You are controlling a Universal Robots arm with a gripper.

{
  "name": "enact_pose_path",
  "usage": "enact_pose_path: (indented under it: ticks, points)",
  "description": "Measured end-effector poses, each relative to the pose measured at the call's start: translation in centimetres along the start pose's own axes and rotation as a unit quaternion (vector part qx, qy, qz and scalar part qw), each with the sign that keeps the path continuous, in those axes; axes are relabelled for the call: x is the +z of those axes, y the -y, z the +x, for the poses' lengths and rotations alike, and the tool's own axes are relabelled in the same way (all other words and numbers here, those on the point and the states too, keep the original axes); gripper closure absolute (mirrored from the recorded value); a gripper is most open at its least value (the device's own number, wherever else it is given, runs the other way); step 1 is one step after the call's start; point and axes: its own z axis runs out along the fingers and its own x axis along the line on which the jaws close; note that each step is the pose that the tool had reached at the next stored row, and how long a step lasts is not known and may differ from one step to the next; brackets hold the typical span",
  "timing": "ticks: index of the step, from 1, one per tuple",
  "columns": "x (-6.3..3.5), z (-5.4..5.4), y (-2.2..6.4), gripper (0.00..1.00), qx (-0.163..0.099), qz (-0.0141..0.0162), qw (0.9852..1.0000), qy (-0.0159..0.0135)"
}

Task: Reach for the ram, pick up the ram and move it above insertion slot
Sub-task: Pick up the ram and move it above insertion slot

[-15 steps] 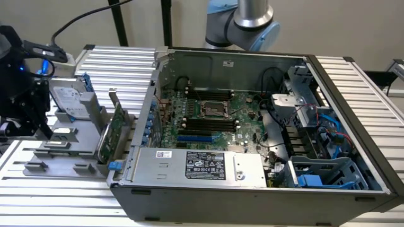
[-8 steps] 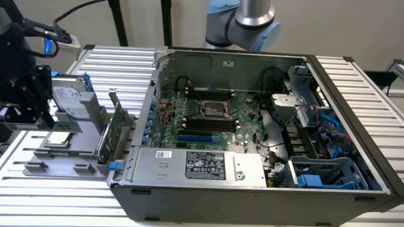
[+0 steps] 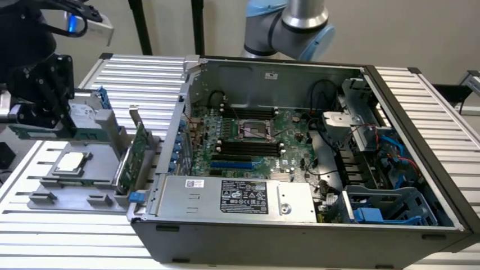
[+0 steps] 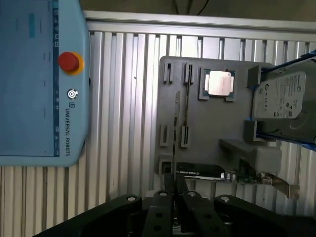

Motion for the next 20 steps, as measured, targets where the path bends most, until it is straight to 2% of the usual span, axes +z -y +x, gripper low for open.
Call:
enact_pose_path:
  ticks: [4, 10, 20]
  points:
    - [-1.56, 0.0, 1.77, 0.86, 0.000, 0.0001, 1.0000, 0.0019]
    - [-3.09, 0.1, 4.44, 0.86, 0.000, 0.0000, 1.0000, 0.0051]
    - [-3.94, 0.3, 8.97, 0.86, 0.000, 0.0001, 1.0000, 0.0091]
